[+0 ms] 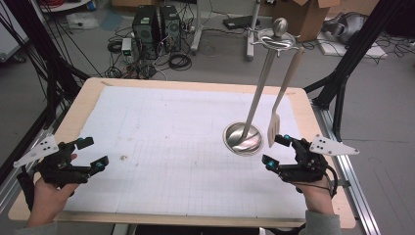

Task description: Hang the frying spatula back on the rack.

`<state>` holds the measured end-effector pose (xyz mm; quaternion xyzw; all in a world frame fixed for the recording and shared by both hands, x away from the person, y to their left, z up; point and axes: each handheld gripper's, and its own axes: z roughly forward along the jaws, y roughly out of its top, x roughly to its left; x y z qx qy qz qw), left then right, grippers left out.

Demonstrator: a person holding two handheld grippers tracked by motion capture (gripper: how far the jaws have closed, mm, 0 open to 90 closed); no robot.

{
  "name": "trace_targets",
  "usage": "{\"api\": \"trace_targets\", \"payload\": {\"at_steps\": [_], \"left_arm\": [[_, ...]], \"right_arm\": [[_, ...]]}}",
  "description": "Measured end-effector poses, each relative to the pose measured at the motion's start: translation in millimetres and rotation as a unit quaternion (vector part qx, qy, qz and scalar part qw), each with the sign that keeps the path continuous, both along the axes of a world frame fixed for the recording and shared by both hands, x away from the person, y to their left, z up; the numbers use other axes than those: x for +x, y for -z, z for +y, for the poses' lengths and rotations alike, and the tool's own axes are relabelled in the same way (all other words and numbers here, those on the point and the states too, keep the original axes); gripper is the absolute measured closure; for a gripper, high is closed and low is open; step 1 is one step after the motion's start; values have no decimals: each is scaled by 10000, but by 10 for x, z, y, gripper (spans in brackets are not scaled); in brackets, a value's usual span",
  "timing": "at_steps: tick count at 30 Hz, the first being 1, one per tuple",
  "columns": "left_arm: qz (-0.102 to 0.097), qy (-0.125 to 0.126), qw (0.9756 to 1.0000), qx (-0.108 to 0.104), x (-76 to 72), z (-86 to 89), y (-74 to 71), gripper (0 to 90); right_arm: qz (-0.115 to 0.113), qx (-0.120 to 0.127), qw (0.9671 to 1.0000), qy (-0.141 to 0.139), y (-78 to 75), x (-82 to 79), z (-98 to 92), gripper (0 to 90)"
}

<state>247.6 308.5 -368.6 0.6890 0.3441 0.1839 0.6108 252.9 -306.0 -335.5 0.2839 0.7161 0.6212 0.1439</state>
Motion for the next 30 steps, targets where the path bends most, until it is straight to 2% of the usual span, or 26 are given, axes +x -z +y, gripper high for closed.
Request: {"api": "trace_targets", "payload": {"at_steps": [5,8,10,14,20,24,30], "left_arm": [[18,-17,10000,-17,-11,4,9,35],[86,14,9999,54,-13,-27,36,35],[80,10,10000,59,-12,-26,39,35],[66,-19,10000,29,-18,-24,37,35],[84,-4,10000,52,-8,-31,42,35],[86,6,10000,47,2,-32,42,35],[126,-4,9999,61,18,-31,61,35]], "right_arm": [[71,36,10000,-57,165,-44,-22,137],[75,-96,9998,-148,238,-41,-38,138],[88,-72,9998,-180,268,-46,-61,138],[69,39,10000,-36,290,-50,-127,138],[-102,199,9997,-21,255,-118,-205,138],[-155,168,9997,-61,232,-152,-253,139],[-102,128,9999,-36,244,-203,-380,140]]}}
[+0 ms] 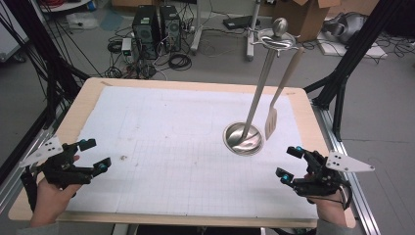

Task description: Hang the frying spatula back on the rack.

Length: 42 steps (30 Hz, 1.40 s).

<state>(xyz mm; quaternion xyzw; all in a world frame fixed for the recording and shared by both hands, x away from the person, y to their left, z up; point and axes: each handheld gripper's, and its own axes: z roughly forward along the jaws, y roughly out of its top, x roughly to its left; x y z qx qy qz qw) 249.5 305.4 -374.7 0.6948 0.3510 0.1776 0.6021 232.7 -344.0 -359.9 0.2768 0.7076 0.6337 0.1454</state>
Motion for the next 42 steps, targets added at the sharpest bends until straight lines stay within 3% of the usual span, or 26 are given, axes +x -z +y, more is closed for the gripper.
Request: {"api": "trace_targets", "payload": {"at_steps": [8,26,32,42], "left_arm": [[31,-11,10000,17,9,-5,15,35],[40,35,10000,53,3,-12,18,35],[14,29,10000,12,0,-3,15,35],[27,72,10000,31,13,-27,44,35]], "right_arm": [[56,95,9999,97,49,-13,-115,140],[131,-77,9999,12,62,-7,-46,141],[82,-65,9999,-29,92,-29,-149,141],[129,87,9997,174,205,-38,-311,141]]}}
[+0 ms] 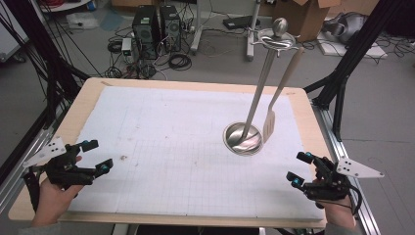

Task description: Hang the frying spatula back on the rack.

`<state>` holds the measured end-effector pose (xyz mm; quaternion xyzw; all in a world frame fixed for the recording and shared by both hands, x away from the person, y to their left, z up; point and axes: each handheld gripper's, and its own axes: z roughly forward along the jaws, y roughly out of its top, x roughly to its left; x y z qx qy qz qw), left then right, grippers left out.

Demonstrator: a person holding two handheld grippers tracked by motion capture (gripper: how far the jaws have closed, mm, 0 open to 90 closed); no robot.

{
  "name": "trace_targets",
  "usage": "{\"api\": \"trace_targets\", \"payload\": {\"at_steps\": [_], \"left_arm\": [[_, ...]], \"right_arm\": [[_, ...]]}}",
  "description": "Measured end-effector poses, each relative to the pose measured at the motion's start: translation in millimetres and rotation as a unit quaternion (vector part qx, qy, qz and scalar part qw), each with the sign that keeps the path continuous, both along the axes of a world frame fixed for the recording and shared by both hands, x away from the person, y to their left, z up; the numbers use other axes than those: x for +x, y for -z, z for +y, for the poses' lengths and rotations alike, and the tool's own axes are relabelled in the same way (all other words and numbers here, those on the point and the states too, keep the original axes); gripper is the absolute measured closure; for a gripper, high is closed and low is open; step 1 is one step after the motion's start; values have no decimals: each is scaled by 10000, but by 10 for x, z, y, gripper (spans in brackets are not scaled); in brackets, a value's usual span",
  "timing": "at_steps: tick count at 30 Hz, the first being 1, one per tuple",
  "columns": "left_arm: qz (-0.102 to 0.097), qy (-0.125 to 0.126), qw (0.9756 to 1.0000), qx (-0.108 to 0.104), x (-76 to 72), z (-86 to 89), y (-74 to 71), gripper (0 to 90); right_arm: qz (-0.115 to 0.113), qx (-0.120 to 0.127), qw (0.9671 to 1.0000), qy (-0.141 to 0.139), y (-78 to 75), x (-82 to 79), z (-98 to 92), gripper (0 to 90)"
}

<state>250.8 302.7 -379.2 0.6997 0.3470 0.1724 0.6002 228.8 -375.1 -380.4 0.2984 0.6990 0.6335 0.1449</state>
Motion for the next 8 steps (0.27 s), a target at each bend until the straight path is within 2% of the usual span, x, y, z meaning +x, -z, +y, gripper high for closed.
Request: {"api": "trace_targets", "payload": {"at_steps": [3,8], "left_arm": [[32,15,10000,-20,6,-9,19,35],[65,9,10000,0,20,-17,41,35]], "right_arm": [[8,58,9999,114,-1,-12,-23,141],[-59,68,9999,48,-38,-13,15,142]]}}
